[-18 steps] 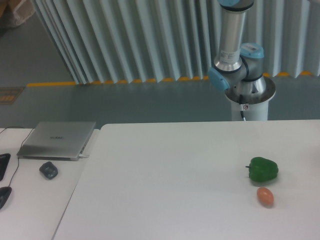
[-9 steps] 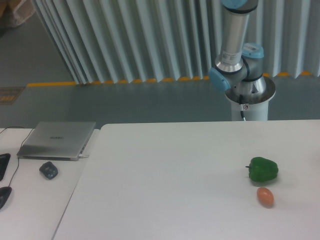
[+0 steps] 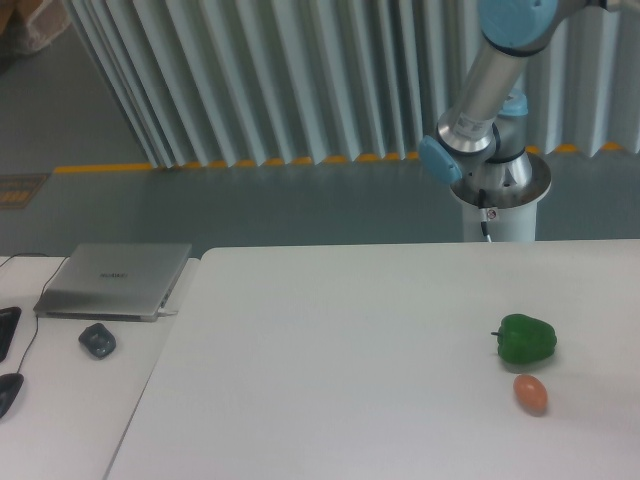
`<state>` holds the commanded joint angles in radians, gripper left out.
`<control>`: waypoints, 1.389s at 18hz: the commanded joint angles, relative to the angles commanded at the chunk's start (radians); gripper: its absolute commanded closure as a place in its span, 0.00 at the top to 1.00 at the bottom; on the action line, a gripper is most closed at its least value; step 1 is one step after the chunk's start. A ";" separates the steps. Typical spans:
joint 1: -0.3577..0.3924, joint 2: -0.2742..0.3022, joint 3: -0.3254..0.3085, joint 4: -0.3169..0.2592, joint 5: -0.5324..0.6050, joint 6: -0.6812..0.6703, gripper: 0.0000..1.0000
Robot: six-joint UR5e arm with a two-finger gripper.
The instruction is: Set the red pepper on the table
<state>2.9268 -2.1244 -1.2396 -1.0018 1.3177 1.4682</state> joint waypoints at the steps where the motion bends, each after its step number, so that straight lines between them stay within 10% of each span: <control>1: 0.002 -0.026 0.018 0.027 0.000 -0.012 1.00; 25: -0.006 -0.190 0.051 0.199 0.081 -0.112 1.00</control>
<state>2.9207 -2.3147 -1.1888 -0.8024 1.3990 1.3561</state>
